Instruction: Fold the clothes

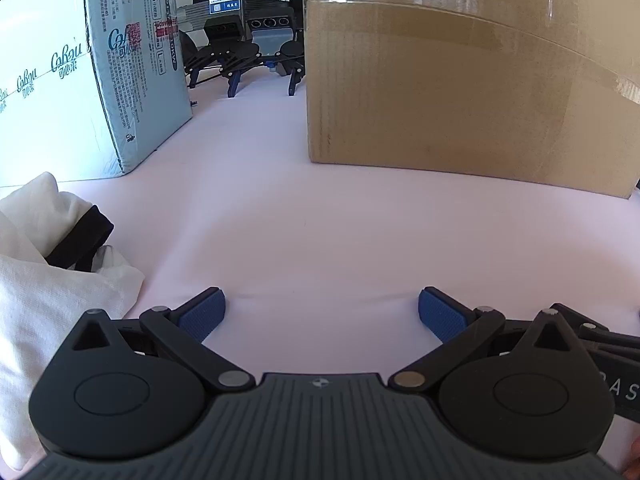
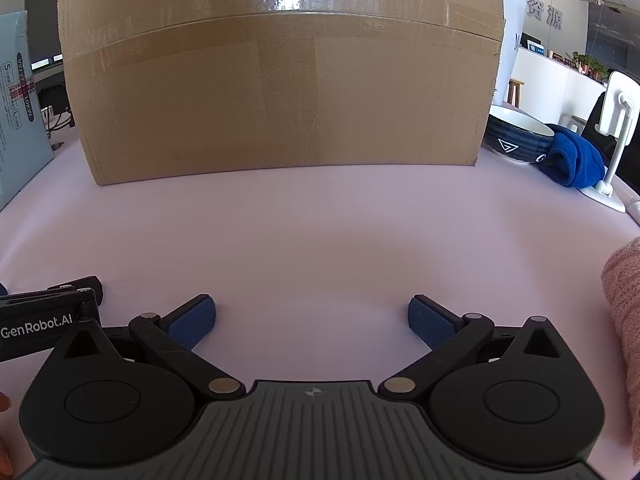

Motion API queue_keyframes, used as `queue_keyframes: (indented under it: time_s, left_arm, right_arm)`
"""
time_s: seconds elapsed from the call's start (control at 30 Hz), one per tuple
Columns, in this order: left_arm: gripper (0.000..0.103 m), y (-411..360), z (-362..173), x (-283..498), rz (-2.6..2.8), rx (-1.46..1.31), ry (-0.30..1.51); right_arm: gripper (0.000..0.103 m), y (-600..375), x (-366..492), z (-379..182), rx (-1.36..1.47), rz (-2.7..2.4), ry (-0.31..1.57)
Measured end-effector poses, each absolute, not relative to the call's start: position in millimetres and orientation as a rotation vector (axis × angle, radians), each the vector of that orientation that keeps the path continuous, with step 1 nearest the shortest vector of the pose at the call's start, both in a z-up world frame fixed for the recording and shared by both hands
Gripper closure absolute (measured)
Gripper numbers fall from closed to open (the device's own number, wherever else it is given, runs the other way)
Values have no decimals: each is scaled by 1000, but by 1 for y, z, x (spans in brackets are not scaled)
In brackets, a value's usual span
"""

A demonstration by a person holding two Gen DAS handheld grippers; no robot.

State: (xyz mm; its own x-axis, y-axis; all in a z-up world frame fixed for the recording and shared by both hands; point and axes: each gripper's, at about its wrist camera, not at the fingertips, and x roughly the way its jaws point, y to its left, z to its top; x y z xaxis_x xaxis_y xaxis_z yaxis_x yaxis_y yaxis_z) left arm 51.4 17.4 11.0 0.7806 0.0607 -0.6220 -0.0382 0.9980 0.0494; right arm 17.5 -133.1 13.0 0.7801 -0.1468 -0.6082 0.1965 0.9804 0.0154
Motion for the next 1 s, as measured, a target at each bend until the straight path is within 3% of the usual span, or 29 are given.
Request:
queue_keyframes:
  time_s: [1.0]
  left_arm:
    - [0,17,10,52,49,26,668]
  right_arm:
    - [0,-133,18,16,79,-182,652]
